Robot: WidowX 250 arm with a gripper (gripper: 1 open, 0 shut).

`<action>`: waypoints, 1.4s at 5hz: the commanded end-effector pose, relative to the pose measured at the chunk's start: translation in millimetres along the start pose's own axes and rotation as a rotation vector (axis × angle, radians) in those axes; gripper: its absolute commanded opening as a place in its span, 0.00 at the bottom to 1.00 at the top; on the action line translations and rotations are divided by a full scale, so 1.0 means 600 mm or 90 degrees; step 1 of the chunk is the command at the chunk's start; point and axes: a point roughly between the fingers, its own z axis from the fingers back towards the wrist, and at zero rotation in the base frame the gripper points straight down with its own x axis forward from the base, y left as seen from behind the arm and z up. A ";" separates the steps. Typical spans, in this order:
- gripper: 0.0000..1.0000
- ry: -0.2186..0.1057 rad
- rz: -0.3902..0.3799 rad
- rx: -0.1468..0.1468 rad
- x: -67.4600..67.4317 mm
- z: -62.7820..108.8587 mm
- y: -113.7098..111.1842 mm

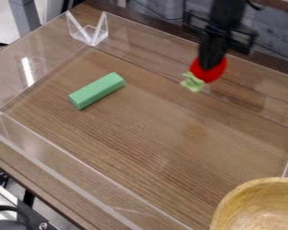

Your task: Move the red fruit to the left

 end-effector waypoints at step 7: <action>0.00 -0.056 0.024 -0.010 0.018 -0.002 0.062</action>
